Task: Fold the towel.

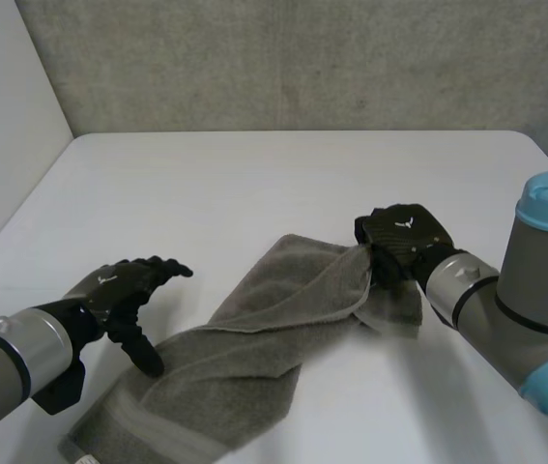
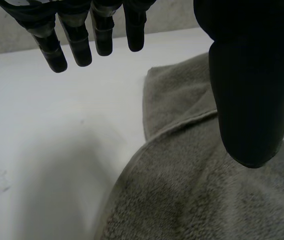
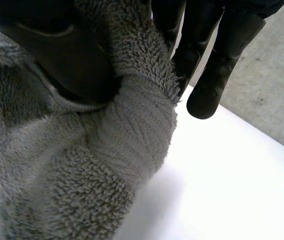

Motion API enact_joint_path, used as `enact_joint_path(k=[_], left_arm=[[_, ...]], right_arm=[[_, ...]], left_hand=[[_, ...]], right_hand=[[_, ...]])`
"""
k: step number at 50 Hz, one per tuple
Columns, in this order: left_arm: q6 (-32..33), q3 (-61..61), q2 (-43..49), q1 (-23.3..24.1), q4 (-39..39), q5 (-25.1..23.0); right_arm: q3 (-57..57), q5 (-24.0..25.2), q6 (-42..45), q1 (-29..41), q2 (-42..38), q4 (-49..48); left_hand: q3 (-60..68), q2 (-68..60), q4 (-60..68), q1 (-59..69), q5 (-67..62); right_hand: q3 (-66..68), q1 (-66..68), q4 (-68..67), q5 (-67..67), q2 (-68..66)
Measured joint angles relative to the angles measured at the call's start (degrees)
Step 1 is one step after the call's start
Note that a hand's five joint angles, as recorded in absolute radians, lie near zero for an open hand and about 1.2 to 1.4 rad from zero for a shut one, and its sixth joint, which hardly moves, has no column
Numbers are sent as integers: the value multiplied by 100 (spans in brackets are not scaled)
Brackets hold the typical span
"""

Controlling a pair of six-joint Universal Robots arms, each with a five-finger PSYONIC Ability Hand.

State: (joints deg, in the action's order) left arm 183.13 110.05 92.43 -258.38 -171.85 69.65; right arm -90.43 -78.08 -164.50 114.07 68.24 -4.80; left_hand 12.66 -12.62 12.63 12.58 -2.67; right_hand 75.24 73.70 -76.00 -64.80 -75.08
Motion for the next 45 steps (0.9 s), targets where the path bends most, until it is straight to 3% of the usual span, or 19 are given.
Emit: enact_joint_path(k=[12,26,45], left_arm=[[-5,-75,939,105,-421,840],[-52,-499,1554,821,-447,945],[-42,-635,1787,1004,-446,1214]], right_arm=[[-689,646,36,-396,379,-76],[-1284,1194,34,-1019,1036,-361],[-1752,1998,-218,-1645,2210,-700]], left_hand=[[323,-326,321,329,-326],[646,-651,645,651,-651],[1792,-1807,1797,1811,-1788]], right_hand=[[0,0,0,0,0],[0,0,0,0,0],[0,0,0,0,0]])
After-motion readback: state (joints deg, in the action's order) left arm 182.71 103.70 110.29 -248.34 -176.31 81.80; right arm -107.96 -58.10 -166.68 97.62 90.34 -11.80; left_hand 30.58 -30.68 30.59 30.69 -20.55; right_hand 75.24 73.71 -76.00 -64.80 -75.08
